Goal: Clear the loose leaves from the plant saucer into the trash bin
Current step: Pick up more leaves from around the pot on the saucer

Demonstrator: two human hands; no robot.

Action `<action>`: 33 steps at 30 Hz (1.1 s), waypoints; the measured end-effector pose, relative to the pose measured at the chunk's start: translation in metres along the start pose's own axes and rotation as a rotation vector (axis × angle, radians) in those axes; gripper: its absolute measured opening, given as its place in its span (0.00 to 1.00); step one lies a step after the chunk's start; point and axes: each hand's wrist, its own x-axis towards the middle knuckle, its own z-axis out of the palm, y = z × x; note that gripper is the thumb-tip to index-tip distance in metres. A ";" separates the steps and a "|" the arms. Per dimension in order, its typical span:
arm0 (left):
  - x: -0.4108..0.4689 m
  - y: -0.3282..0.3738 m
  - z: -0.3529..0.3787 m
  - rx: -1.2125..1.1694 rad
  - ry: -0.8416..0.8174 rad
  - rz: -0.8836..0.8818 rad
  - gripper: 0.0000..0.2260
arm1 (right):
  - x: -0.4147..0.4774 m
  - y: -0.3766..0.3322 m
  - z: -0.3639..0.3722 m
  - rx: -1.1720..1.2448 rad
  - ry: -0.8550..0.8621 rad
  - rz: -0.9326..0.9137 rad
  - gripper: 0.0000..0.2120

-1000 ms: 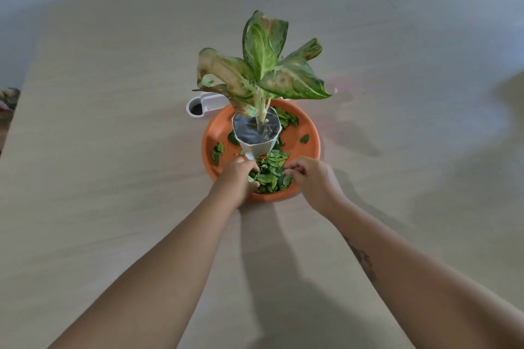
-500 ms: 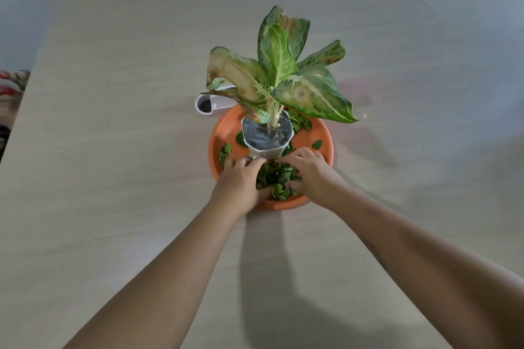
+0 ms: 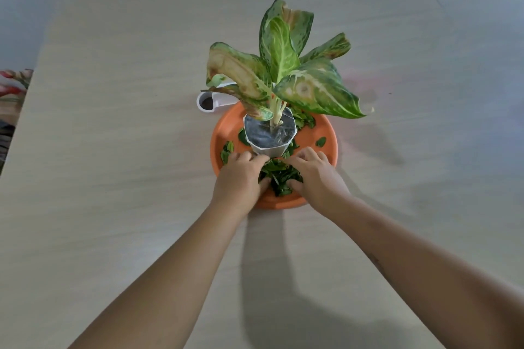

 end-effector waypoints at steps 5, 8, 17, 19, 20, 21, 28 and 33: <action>-0.004 -0.002 0.007 0.010 -0.061 -0.022 0.25 | 0.000 -0.006 0.003 -0.070 -0.066 0.013 0.26; 0.000 -0.003 0.007 -0.038 -0.036 -0.051 0.25 | 0.000 -0.008 0.006 -0.060 -0.045 0.010 0.27; 0.009 -0.008 0.005 -0.368 -0.024 -0.086 0.09 | 0.008 -0.008 0.007 0.446 0.082 0.300 0.06; 0.010 -0.006 -0.002 -0.455 -0.006 -0.178 0.08 | 0.009 -0.009 0.003 0.645 0.094 0.444 0.04; 0.010 -0.006 -0.004 -0.484 0.002 -0.226 0.09 | 0.007 -0.010 0.001 0.732 0.104 0.487 0.04; 0.011 -0.007 -0.003 -0.513 0.003 -0.271 0.10 | 0.005 -0.011 -0.001 0.804 0.108 0.513 0.03; 0.004 -0.006 -0.005 -0.994 0.005 -0.494 0.05 | -0.007 -0.016 -0.011 1.179 0.088 0.618 0.02; -0.007 -0.004 -0.003 -1.259 -0.035 -0.587 0.10 | -0.022 -0.025 -0.010 1.529 0.085 0.660 0.13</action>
